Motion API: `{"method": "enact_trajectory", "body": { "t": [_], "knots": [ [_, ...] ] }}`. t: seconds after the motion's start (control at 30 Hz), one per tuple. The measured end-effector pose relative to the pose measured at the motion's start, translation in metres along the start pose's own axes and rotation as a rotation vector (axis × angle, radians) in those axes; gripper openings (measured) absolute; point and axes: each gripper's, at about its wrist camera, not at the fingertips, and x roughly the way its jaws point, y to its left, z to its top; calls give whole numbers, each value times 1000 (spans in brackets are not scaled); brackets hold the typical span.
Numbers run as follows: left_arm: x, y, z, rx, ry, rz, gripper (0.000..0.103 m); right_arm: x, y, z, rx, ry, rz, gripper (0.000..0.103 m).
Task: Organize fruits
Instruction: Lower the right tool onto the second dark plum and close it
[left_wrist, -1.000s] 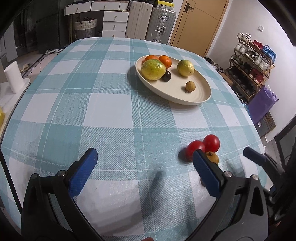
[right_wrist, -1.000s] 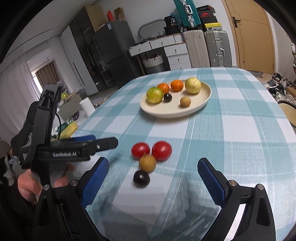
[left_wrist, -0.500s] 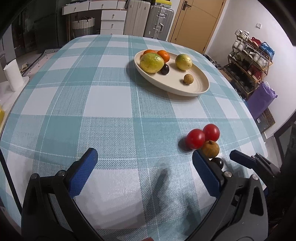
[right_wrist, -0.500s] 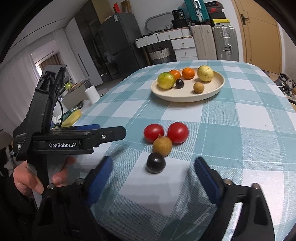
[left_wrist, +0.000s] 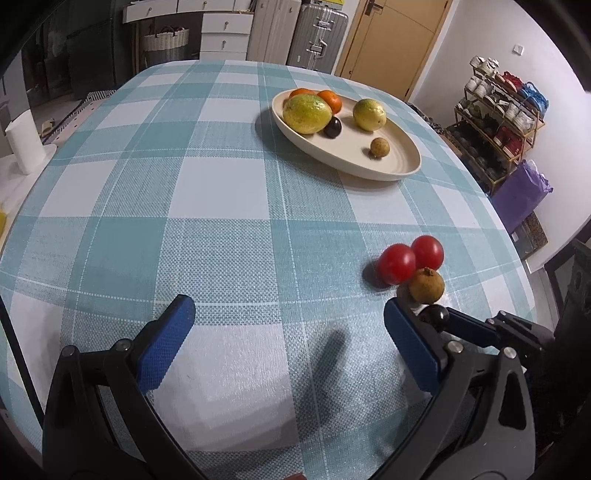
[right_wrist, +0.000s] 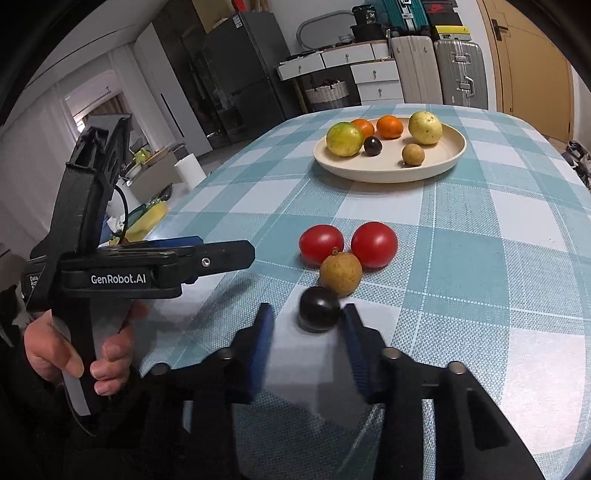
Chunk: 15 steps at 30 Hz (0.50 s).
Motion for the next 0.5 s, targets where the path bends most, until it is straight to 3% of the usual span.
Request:
{"method": "enact_trajectory", "body": {
  "t": [0.1, 0.5],
  "knots": [
    [0, -2, -1, 9, -1, 1, 102, 2, -3, -1, 14, 7, -5, 25],
    [4, -2, -3, 8, 16, -1, 102, 0, -4, -4, 17, -9, 39, 24]
  ]
}}
